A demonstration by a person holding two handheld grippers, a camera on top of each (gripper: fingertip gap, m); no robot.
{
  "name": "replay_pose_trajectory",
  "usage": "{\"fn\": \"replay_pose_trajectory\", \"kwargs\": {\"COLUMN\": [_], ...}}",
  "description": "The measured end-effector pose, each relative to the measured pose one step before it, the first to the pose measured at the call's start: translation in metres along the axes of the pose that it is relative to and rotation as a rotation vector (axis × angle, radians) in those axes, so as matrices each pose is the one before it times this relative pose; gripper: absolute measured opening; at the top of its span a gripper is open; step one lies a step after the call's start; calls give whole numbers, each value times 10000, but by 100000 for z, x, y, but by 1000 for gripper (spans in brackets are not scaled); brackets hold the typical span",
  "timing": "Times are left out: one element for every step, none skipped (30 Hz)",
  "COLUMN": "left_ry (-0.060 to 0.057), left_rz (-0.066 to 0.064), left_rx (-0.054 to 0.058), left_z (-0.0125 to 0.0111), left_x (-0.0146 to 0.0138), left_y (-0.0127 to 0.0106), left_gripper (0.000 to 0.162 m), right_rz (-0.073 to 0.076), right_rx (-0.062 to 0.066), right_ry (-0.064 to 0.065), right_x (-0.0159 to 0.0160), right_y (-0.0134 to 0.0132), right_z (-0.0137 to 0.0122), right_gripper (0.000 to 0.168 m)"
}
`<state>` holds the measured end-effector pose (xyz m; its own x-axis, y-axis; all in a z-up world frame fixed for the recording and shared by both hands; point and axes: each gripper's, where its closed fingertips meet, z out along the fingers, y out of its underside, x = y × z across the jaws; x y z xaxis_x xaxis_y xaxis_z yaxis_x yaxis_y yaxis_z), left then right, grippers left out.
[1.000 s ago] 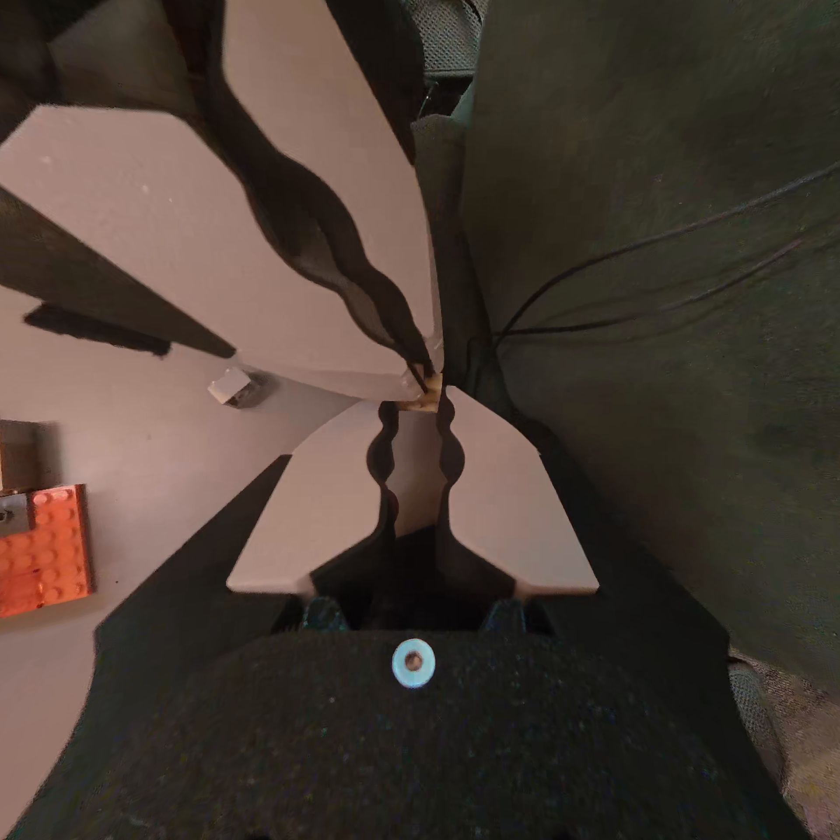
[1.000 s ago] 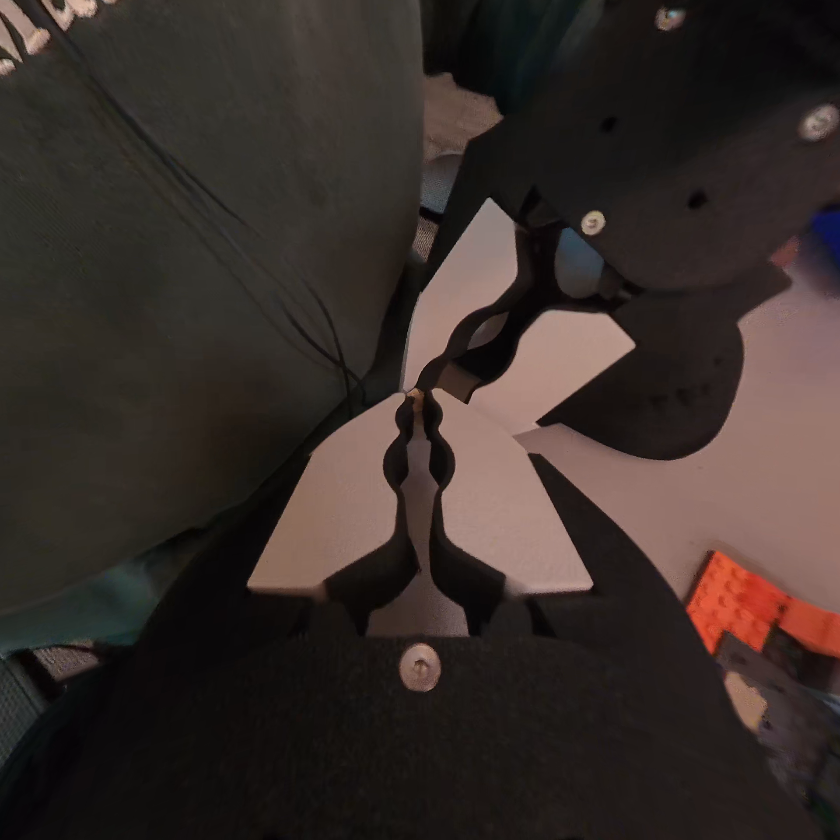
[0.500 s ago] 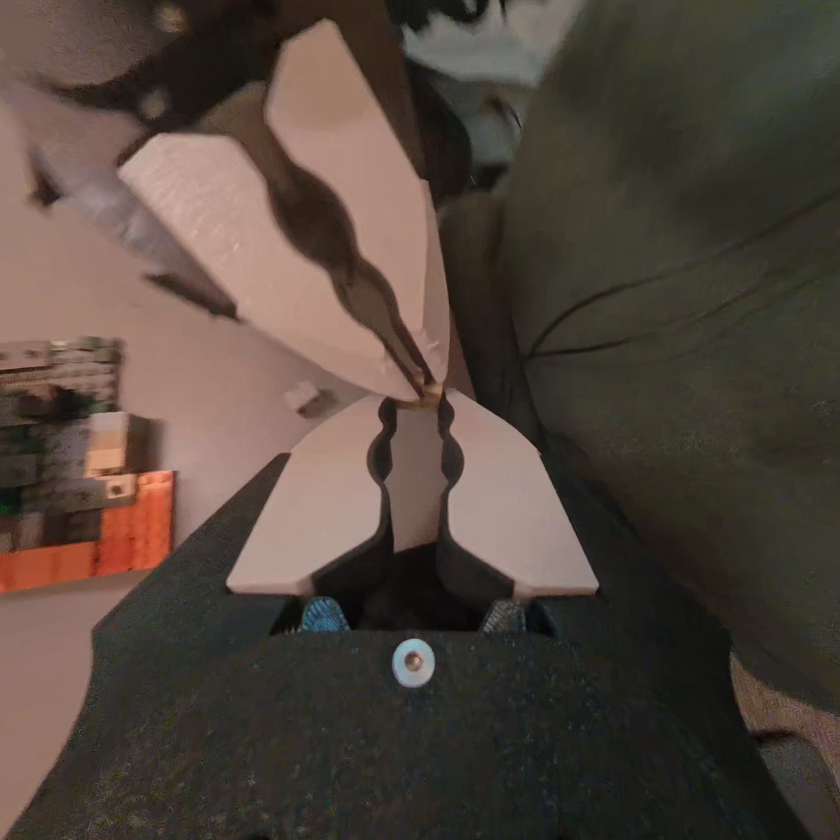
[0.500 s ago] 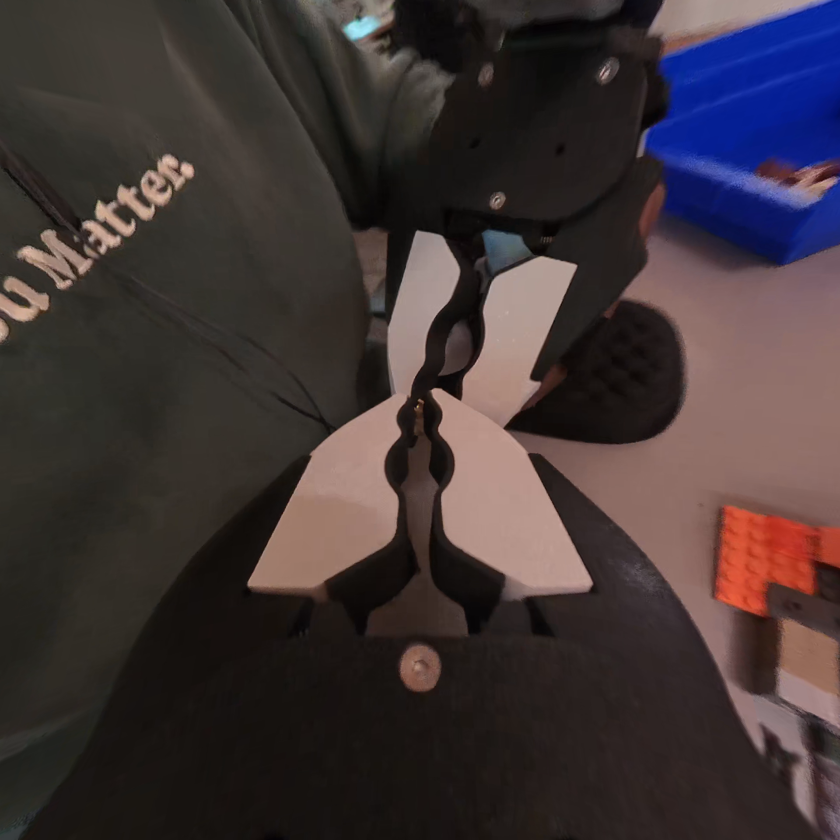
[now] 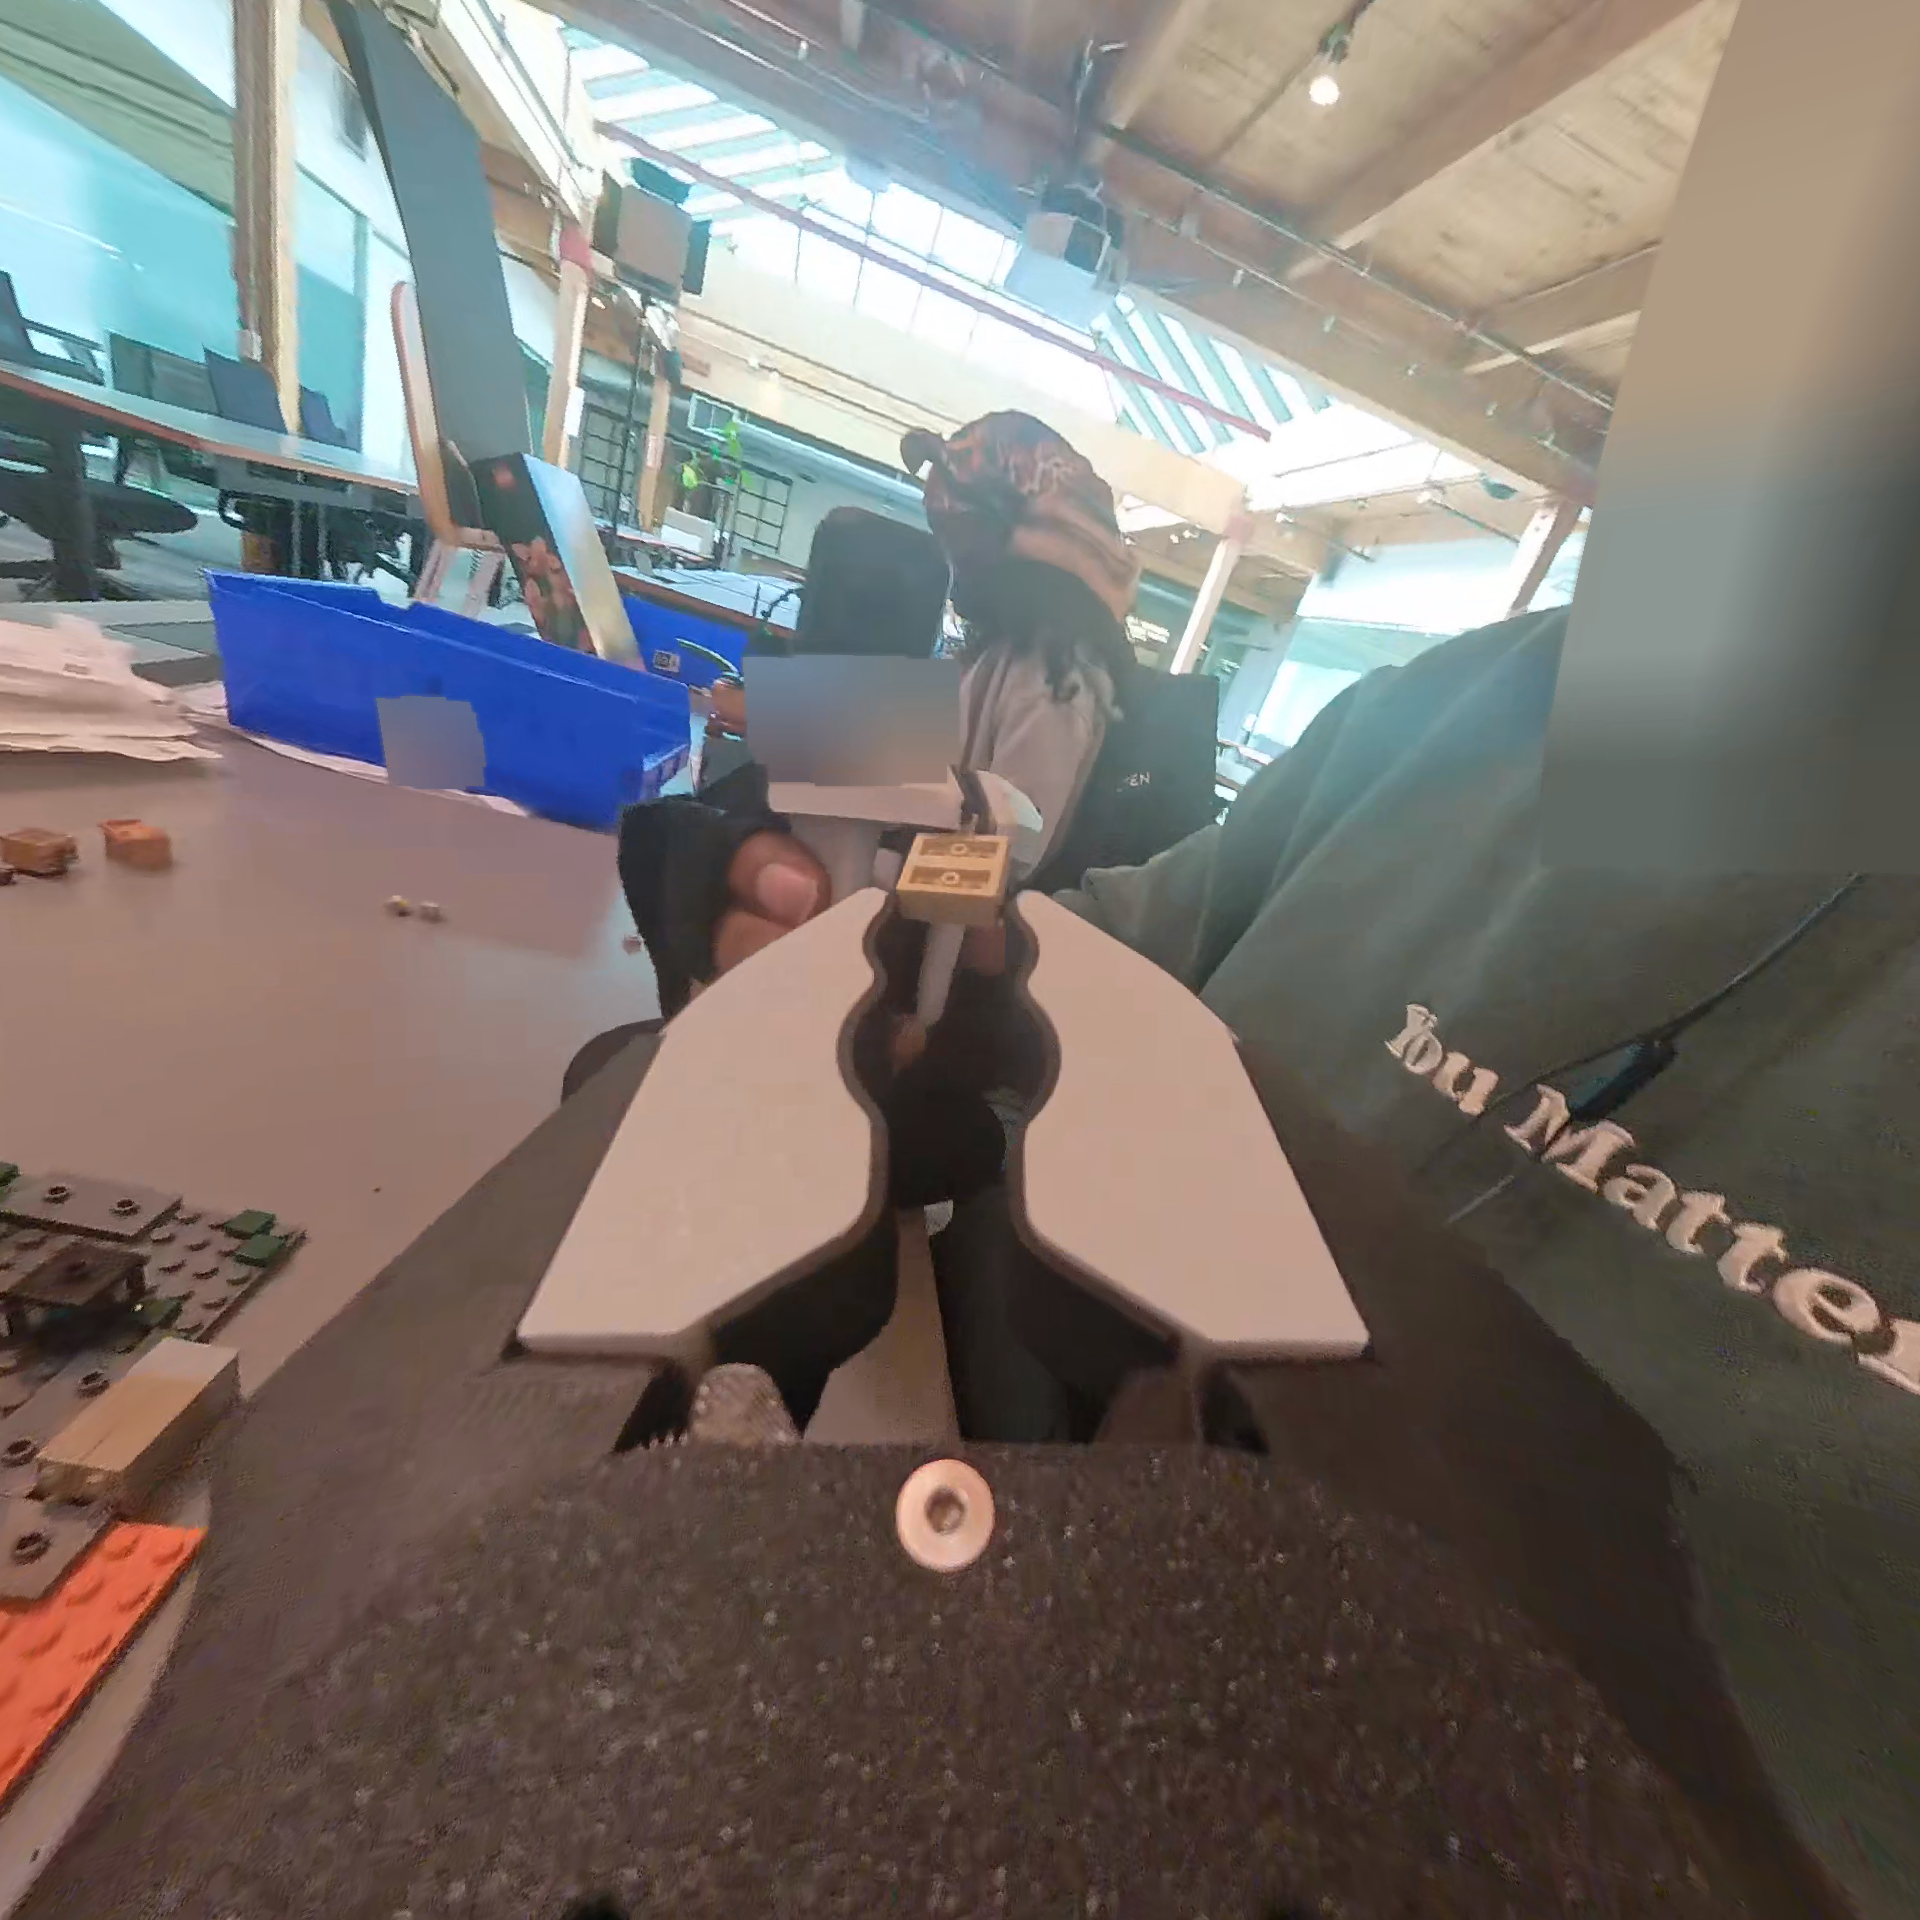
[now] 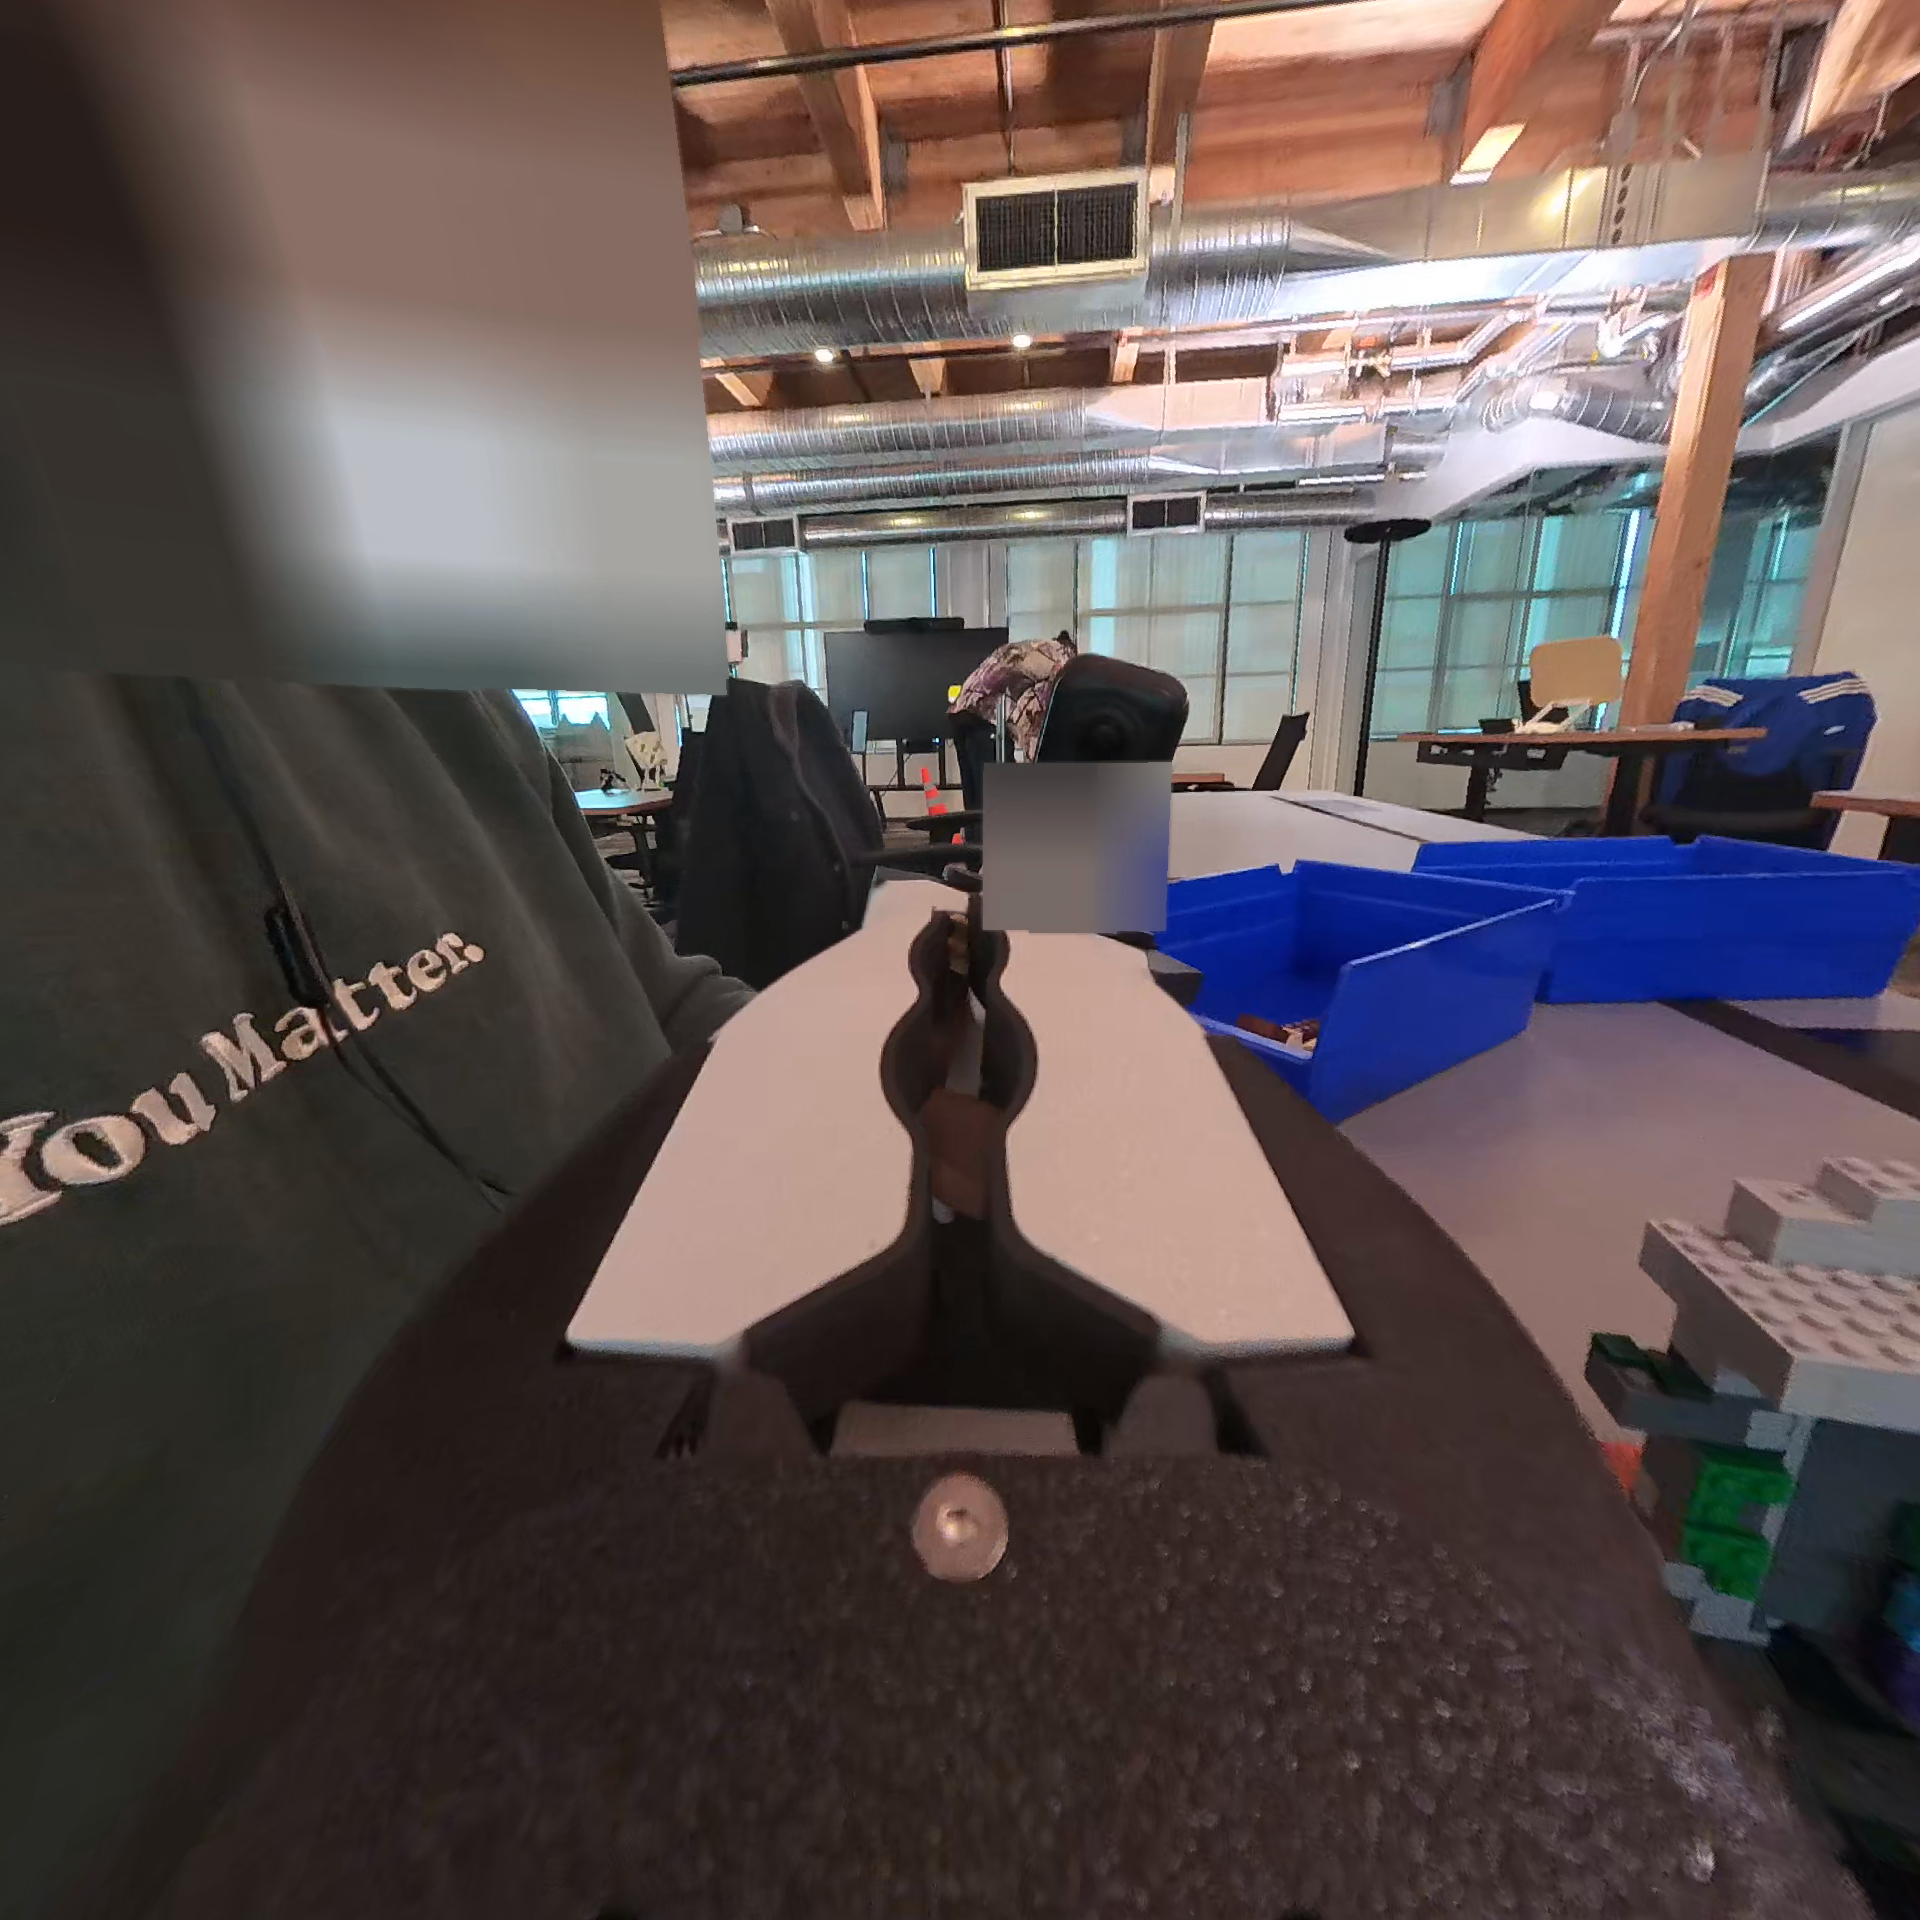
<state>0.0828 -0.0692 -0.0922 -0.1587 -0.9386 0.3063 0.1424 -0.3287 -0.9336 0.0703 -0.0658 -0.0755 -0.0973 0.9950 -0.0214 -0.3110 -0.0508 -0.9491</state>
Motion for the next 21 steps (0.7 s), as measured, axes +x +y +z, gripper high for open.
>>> {"fn": "replay_pose_trajectory", "kwargs": {"left_ry": [78,122,47,30,10,-53,-44,-25,-3,38,88,111,114,142,172,136,14,4,56,58,5], "left_rz": [-190,-293,-166,-65,-67,-98,-64,-20,-31,-72,-34,-14,-27,-70,-112,-115,-57,-17,-85,-105,-46], "left_rx": [173,49,-62,-69,-174,-239,-253,-228,-164,-25,27,101,155,205,210,185,97,103,119,53,20], "left_z": [18,38,21,-65,-121,-135,-120,-68,-52,-84,-71,-34,-26,-30,-36,-18,14,5,-14,9,14], "left_x": [65,86,-2,7,-31,-135,-102,-28,18,53,139,187,200,231,227,177,23,49,110,109,47], "left_y": [-347,-154,26,21,133,183,212,184,89,-105,-122,-184,-261,-330,-321,-245,-101,-102,-182,-109,-81], "left_gripper": [17,17,16,16,16,16,16,16,16,16,17,17,18,20,21,21,18,17,17,17,17], "right_rz": [-51,-99,-172,-246,-309,-349,-363,-387,-426,-423,-333,-183,-58,9,76,136,96,-2,-24,6,-8], "right_rx": [84,32,-68,-186,-307,-384,-406,-390,-361,-297,-180,-49,30,93,194,211,145,117,107,81,39], "right_ry": [7,11,27,13,26,53,12,-27,-4,24,7,-31,-42,-12,14,-8,-16,40,49,10,13], "right_x": [8,19,18,-18,4,39,9,-45,-9,21,2,-44,-57,19,40,10,-11,1,12,-12,19], "right_y": [-174,-113,13,157,283,340,291,179,84,-25,-132,-246,-223,-149,-235,-259,-138,-116,-120,-115,-46], "right_z": [21,0,-20,-26,-45,-46,-14,15,42,87,113,125,128,87,82,83,83,79,54,29,-4], "right_gripper": [3,3,4,4,3,4,4,4,4,5,5,5,5,5,5,5,5,5,5,5,5]}}
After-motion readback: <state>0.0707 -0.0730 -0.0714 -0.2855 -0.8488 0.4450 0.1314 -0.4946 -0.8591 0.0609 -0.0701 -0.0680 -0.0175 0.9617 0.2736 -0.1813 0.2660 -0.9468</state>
